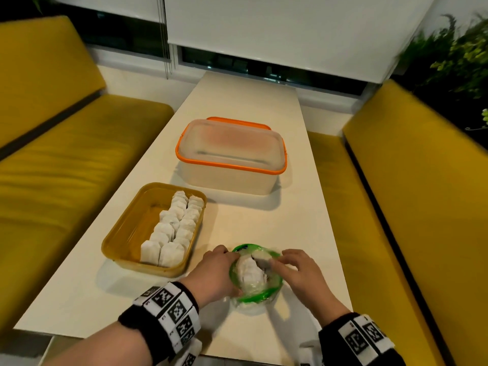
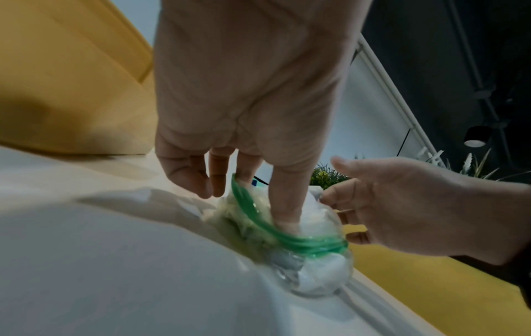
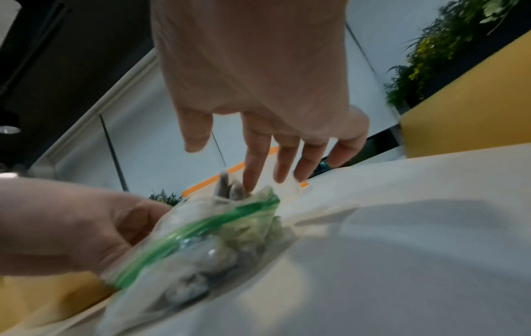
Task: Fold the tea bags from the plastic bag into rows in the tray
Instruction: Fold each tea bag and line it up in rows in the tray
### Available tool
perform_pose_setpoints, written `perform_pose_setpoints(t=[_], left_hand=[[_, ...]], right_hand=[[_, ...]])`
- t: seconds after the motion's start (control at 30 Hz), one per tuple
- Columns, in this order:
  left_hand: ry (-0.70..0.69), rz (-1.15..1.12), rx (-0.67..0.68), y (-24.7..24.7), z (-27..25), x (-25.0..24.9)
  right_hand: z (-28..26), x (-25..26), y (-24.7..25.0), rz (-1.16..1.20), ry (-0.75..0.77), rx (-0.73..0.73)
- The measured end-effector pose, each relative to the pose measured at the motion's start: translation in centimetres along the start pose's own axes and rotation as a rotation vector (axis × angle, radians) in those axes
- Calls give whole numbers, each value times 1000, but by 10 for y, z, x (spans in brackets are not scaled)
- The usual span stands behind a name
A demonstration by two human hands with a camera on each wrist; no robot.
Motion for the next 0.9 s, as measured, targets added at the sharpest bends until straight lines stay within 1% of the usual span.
perform_pose_setpoints(t=[0.1,0.13,0.2,0.27,0.37,0.43,0.5,0.57,0.67,0.73,0.77,0.83,0.9], left_hand=[[-17,-61,-20,0,-3,-2],[-17,-74,-25,-1,-4,-1],[-28,-77,-40,-1,-6,-1],[-44,-83,-51,0,-9,1],[-64,-92,-48,1,-12,3],[-80,-91,-38,3,-13,4],[-98,-74,-33,5,-14,3],[-114,-52,-39,7,-15,2],[-132,-43,-39,8,-16,2],[-134,-64,-34,6,-17,1],[-139,-70,-32,6,-18,1],[-149,-79,-38,5,-19,1],[-161,-90,-51,5,-20,1]], right_hand=[[-2,16,-7,-195,-2,-103],[-3,21,-9,-220,-2,-131],[-5,26,-9,-176,27,-192],[-7,24,-6,-19,62,-233],[-11,23,0,349,56,-225],[-17,29,0,521,22,-172],[-22,37,-6,571,-11,-73],[-25,41,-15,466,-49,-20],[-24,40,-24,99,-62,-17],[-23,41,-29,-118,-25,-17],[-24,42,-31,-164,-10,-21],[-24,43,-32,-150,18,-32],[-25,41,-28,-25,1,-75]])
Point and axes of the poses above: each hand's wrist, its own z-axis towards the middle knuckle, its own y-axis out of the back of the hand, x = y × z, the point moved 1 cm from there along z, towards the middle knuckle, and after that the axes turned 5 degrees about -y, right-handed, at the moved point
